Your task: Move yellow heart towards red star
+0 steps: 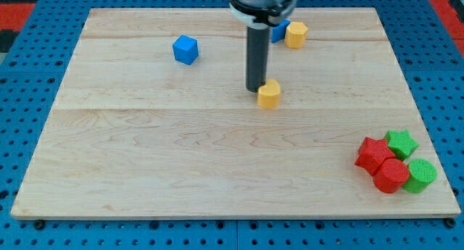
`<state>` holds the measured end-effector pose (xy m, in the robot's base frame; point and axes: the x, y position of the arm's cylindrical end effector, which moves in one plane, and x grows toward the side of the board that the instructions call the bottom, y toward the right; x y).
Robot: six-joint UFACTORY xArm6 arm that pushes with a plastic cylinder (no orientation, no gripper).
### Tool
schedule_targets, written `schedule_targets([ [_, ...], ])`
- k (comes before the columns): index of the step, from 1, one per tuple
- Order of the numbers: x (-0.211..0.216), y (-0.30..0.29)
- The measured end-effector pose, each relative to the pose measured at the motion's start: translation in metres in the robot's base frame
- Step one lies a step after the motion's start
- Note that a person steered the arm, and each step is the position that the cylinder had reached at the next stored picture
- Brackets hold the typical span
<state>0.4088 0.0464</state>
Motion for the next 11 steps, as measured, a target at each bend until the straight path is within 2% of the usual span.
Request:
schedule_targets([
  [1, 0.012, 0.022],
  [3, 0.011, 0.036],
  [5, 0.032, 0.074],
  [8, 0.095, 0.111],
  [11, 0.090, 0.063],
])
